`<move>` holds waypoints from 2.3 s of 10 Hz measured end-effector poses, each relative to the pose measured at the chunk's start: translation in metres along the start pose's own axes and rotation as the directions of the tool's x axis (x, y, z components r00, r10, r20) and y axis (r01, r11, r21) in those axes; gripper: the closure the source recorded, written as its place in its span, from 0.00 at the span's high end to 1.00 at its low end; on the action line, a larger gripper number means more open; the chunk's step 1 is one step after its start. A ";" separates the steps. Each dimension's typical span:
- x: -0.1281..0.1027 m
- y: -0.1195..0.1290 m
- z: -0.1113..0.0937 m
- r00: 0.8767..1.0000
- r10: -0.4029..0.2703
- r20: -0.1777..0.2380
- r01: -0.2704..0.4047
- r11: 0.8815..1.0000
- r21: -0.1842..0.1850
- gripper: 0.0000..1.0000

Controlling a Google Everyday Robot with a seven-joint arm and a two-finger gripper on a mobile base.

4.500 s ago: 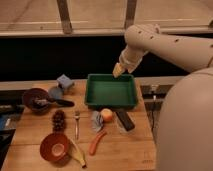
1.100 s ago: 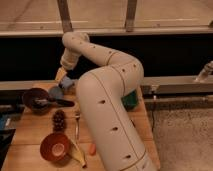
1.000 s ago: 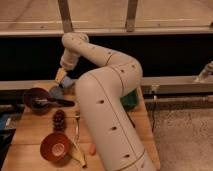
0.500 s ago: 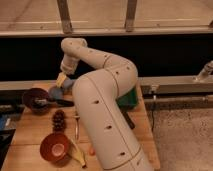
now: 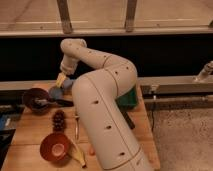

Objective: Place sponge in plastic cup

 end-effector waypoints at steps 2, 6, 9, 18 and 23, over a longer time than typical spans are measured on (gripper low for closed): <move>0.004 -0.007 0.006 0.999 0.038 0.026 -0.039 0.999 0.012 0.80; 0.003 -0.021 0.013 0.997 0.069 0.040 -0.071 0.997 0.041 0.80; 0.002 -0.027 0.025 0.996 0.080 0.040 -0.082 0.996 0.036 0.80; -0.003 -0.028 0.064 0.997 0.081 0.015 -0.081 0.997 -0.021 0.79; -0.004 -0.026 0.063 0.998 0.061 -0.013 -0.061 0.998 -0.003 0.31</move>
